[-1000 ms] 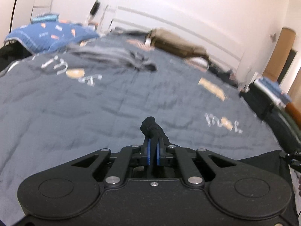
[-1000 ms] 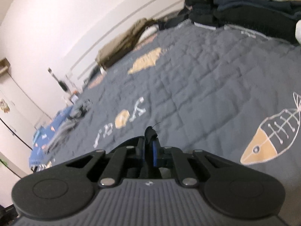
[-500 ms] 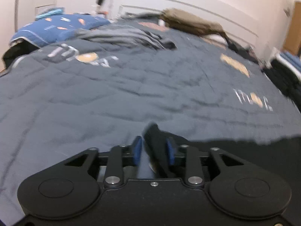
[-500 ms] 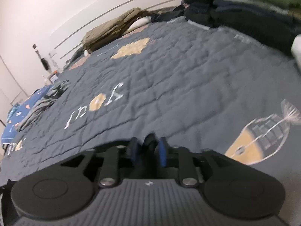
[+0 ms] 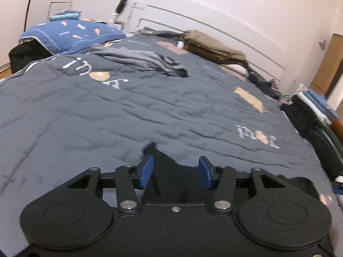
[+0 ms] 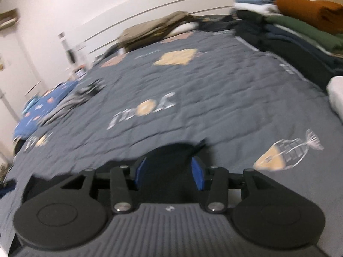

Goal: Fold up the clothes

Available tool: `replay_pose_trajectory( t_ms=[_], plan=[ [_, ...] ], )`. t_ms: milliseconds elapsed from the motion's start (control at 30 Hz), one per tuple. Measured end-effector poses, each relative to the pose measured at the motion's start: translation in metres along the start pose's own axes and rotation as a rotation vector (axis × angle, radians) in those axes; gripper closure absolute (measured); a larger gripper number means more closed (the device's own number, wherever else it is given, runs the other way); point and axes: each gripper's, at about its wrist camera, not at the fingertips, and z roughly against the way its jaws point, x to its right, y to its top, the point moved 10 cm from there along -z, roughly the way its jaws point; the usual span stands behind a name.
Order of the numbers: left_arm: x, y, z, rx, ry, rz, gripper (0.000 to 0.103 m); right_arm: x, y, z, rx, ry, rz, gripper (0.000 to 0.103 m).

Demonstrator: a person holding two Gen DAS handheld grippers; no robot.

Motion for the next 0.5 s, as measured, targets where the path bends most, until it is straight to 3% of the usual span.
replay_pose_trajectory(
  t_ms=[200, 500],
  plan=[
    [0.021, -0.038, 0.029, -0.041, -0.032, -0.039, 0.053, -0.058, -0.049, 0.022, -0.041, 0.096, 0.059, 0.057],
    [0.029, -0.081, 0.070, -0.076, -0.056, -0.002, 0.048, -0.124, -0.125, 0.040, -0.139, 0.226, 0.100, 0.057]
  ],
)
